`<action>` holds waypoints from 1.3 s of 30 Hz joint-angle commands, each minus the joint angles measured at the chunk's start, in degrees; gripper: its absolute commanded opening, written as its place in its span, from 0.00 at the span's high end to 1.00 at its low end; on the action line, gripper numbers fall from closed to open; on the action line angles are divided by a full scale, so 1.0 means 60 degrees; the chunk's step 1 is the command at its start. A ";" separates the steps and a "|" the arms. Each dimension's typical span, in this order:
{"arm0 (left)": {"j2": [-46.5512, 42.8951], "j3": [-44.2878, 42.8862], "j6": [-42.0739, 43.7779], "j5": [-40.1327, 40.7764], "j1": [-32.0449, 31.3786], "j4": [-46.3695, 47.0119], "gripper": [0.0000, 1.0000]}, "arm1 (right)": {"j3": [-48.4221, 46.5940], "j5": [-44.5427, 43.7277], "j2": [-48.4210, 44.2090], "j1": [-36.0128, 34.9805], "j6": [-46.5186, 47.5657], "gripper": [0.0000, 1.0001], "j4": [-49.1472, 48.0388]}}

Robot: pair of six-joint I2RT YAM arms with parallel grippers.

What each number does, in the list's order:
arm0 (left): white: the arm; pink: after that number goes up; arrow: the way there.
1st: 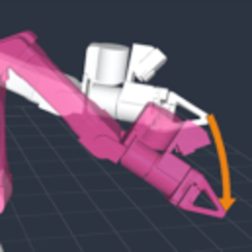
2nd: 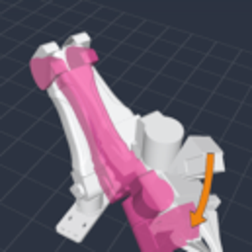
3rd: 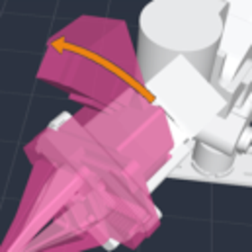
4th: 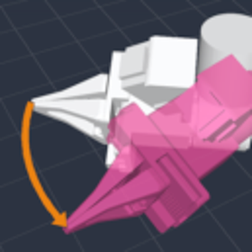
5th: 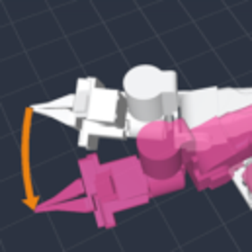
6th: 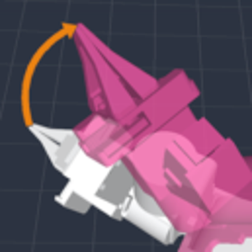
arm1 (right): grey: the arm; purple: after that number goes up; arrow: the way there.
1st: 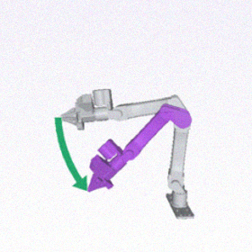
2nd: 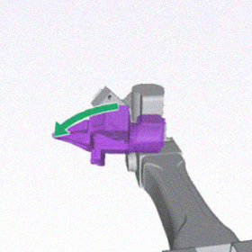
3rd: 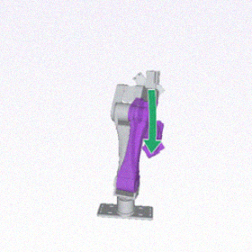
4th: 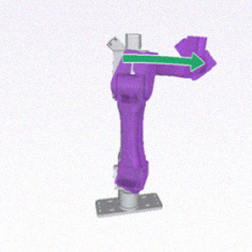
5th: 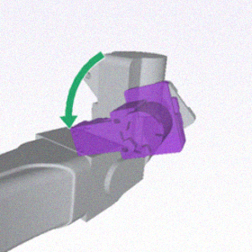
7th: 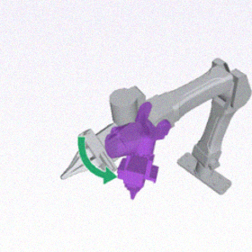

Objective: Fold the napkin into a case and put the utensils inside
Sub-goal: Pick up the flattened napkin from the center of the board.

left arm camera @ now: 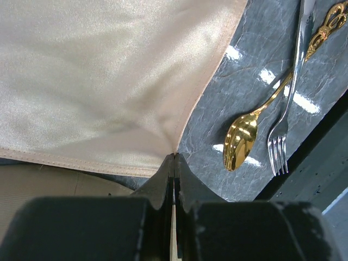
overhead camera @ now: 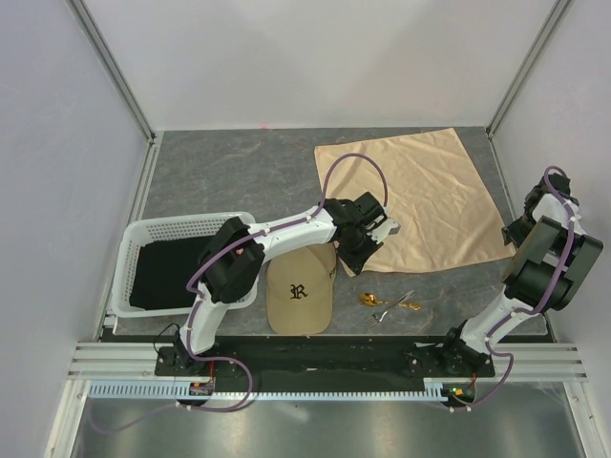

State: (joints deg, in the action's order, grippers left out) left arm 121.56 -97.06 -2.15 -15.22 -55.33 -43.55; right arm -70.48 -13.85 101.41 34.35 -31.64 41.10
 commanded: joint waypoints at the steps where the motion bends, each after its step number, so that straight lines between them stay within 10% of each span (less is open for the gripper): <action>1: -0.0235 -0.0245 -0.0286 -0.0100 0.0037 -0.0227 0.98 | 0.0174 -0.0607 0.0003 0.0384 -0.0030 0.48 -0.0448; 26: -0.0162 -0.0201 -0.0374 -0.0114 0.0052 -0.0227 0.98 | 0.0613 -0.0607 0.1102 0.0281 -0.0103 0.55 -0.1562; 35: -0.0206 0.0033 -0.0374 -0.0026 0.0037 -0.0227 0.98 | 0.1126 -0.0695 0.0810 0.0033 -0.0221 0.75 -0.2104; 39: -0.0206 0.0048 -0.0344 0.0003 0.0037 -0.0227 0.98 | 0.1200 -0.0666 0.0429 -0.0026 -0.0089 0.98 -0.2236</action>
State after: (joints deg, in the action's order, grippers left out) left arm 121.56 -97.12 -2.76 -15.16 -55.29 -44.49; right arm -65.47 -15.53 104.42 33.41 -32.18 29.82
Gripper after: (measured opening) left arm 0.025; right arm 0.113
